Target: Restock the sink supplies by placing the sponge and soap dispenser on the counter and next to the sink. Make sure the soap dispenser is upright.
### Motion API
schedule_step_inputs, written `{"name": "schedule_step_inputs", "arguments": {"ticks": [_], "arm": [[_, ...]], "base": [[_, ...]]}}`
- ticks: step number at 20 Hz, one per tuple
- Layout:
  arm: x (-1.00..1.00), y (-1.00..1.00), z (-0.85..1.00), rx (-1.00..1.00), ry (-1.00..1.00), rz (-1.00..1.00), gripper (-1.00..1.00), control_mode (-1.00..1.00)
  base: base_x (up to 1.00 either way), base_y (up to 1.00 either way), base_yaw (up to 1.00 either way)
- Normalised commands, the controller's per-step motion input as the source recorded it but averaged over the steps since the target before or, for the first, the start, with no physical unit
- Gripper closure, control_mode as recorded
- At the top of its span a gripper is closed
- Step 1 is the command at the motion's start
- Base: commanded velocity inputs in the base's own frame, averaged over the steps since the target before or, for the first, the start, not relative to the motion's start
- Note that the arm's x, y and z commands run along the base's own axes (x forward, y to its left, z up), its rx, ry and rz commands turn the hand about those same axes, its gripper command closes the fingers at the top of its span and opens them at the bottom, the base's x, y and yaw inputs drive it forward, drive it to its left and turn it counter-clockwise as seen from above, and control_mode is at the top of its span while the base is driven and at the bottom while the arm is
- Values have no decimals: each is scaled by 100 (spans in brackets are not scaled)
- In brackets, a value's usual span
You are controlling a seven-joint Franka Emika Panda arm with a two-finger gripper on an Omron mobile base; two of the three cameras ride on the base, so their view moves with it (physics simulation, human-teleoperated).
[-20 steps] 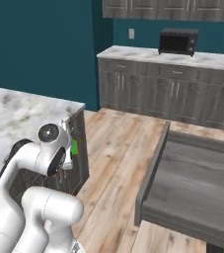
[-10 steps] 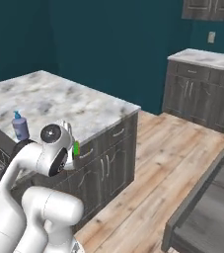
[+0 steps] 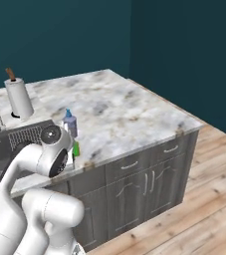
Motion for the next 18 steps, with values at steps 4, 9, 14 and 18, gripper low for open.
{"name": "schedule_step_inputs", "arguments": {"ticks": [4,9,14,18], "arm": [[56,15,-21,-4,23,33,100,-100],[89,4,-19,-6,33,16,100,-100],[60,0,-36,-6,28,9,100,-100],[63,7,-48,-2,10,8,100,-100]], "base": [[0,0,0],[0,0,0],[0,0,0],[0,0,0]]}}
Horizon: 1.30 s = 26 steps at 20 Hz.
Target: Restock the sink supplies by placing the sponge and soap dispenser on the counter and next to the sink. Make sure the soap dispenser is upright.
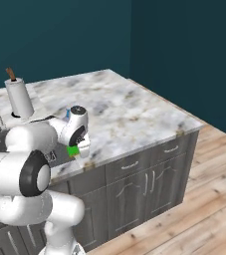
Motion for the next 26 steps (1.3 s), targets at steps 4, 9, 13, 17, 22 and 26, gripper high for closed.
{"name": "schedule_step_inputs", "arguments": {"ticks": [4,9,13,17,22,26], "arm": [[37,26,-58,-2,0,5,100,-100],[36,22,-50,-5,0,0,100,-100],[27,-7,-17,-1,0,0,100,-100],[20,-16,-12,0,0,0,100,-100],[28,-1,-13,0,0,0,100,-100],[32,0,-6,0,0,1,100,-100]], "base": [[0,0,0],[0,0,0],[0,0,0],[0,0,0],[0,0,0],[0,0,0]]}}
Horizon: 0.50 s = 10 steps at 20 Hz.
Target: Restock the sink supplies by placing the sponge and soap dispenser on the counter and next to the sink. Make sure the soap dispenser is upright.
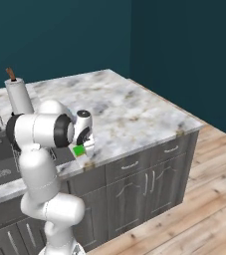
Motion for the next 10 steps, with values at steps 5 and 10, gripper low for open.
{"name": "schedule_step_inputs", "arguments": {"ticks": [5,10], "arm": [[4,0,-8,0,0,0,-100,-100],[-2,0,4,0,-2,0,-100,-100]], "base": [[0,0,0],[0,0,0]]}}
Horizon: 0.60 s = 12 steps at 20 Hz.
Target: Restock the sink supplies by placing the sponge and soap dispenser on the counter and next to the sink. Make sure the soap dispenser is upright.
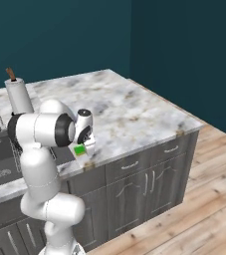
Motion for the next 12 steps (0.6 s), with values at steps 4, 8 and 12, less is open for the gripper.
{"name": "schedule_step_inputs", "arguments": {"ticks": [4,8,12], "arm": [[-18,0,32,0,-4,0,-100,-100],[-25,0,44,0,-9,0,-100,-100],[-66,-8,47,0,-12,0,-100,-100]], "base": [[0,0,0],[0,0,0],[0,0,0]]}}
